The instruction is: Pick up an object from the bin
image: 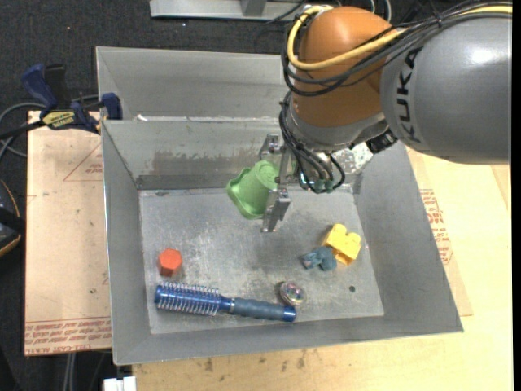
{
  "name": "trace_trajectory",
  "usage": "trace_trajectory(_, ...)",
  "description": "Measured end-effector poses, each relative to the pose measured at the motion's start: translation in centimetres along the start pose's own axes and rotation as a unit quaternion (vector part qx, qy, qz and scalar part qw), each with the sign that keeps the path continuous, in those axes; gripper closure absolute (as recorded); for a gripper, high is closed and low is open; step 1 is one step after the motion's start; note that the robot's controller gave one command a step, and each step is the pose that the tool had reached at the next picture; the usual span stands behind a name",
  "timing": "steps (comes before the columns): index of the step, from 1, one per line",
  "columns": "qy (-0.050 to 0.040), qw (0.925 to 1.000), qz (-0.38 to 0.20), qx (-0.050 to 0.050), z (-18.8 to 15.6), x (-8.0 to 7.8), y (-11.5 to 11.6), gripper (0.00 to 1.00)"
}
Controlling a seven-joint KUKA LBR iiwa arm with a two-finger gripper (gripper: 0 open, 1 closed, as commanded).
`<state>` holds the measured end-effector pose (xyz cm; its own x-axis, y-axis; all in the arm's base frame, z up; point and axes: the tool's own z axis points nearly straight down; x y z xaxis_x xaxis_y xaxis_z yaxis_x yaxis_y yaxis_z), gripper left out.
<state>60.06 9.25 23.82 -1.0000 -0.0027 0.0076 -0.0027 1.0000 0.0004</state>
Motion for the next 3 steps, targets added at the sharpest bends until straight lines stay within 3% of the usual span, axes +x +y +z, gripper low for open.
trace_trajectory(1, 0.0004, 0.9936, -0.113, 0.000, 12.3, 4.8, 1.0, 0.00)
trace_trajectory(2, -0.0082, 0.9772, -0.212, 0.001, 16.3, 4.1, 12.2, 0.00)
trace_trajectory(3, -0.0098, 0.9914, -0.130, 0.000, 12.9, 6.8, 8.7, 0.00)
